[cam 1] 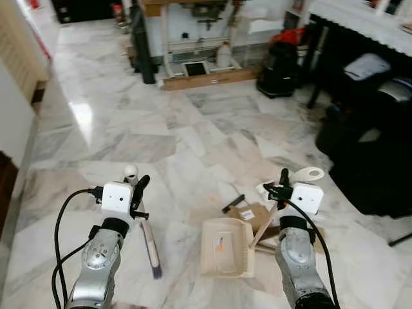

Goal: Sweep floor

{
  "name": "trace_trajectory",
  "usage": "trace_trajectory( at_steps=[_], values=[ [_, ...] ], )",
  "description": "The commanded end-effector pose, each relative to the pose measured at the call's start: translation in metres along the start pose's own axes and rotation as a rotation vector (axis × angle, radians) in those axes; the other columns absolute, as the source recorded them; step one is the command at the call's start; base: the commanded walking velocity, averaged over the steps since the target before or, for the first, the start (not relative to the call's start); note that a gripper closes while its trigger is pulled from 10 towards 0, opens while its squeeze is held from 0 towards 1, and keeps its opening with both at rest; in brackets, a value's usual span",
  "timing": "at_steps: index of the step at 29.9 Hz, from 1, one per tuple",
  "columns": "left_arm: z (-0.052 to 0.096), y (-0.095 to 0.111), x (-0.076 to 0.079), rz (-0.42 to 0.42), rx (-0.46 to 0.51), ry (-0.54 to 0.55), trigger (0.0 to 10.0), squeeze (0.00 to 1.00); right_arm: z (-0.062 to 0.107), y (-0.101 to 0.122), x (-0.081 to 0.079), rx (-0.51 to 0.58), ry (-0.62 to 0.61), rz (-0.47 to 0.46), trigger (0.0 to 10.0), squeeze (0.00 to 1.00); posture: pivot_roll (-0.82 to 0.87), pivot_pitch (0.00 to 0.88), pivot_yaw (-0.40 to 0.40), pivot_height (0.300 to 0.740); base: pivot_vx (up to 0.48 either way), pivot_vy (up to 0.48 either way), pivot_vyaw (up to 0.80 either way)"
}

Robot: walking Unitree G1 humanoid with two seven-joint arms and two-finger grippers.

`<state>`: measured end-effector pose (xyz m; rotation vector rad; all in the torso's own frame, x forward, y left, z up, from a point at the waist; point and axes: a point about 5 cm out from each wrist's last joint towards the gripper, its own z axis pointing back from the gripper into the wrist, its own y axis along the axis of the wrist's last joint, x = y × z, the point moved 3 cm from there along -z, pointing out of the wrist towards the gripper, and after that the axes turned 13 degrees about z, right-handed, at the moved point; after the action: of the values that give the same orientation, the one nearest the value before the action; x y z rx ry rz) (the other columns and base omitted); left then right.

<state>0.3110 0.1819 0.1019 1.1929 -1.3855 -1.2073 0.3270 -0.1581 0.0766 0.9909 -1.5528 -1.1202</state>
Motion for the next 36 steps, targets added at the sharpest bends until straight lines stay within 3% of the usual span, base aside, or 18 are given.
trace_trajectory(
  at_steps=[1,36],
  values=[
    [-0.0009,0.0104,0.0027,-0.023,0.050,-0.017,10.0,0.00,-0.0048,0.0122,0.0026,0.046,-0.012,-0.015,10.0,0.00,0.16,0.000,-0.005,0.740,0.000,0.000,0.79],
    [0.0028,0.0113,-0.0031,-0.025,0.032,0.028,10.0,0.00,-0.0118,0.0194,0.0028,0.037,0.000,-0.030,10.0,0.00,0.17,0.036,-0.022,0.740,0.000,0.000,0.80]
  ],
)
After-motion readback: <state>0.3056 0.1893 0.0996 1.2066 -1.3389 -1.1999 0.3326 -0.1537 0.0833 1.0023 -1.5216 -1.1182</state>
